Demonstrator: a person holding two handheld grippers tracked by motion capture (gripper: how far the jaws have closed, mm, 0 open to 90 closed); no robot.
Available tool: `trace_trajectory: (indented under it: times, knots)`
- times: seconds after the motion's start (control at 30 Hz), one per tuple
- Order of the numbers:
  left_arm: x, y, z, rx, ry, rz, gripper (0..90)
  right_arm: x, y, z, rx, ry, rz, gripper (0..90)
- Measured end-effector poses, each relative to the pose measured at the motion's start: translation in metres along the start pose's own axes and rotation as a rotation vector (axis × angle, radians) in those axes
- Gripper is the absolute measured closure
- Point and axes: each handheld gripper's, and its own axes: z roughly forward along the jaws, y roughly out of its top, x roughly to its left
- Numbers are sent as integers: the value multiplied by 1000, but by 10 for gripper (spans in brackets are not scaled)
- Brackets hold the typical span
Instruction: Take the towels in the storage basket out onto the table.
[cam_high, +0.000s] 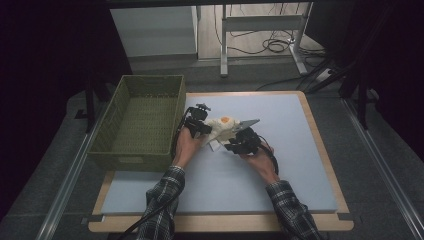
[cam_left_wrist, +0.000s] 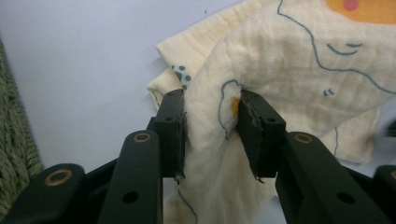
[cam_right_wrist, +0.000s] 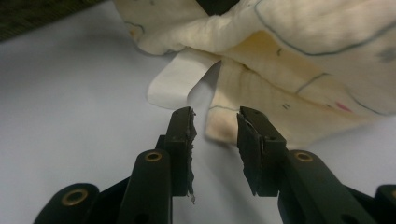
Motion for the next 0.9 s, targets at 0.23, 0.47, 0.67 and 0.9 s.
trace_trajectory:
  times: [0.23, 0.47, 0.67, 0.9]
  knots:
    - [-1, -1, 0, -7, -2, -7, 627, 5, 3, 10, 41, -80, -61, 899]
    - [-4, 1, -1, -21, -7, 4, 619, 1, -5, -30, -10, -68, -19, 899]
    - [-2, 2, 0, -20, -13, -23, 612, -1, -3, -31, -27, -29, -2, 875]
    - [-2, 0, 0, -19, -15, -29, 605, 1, 8, 19, 53, -65, -47, 710]
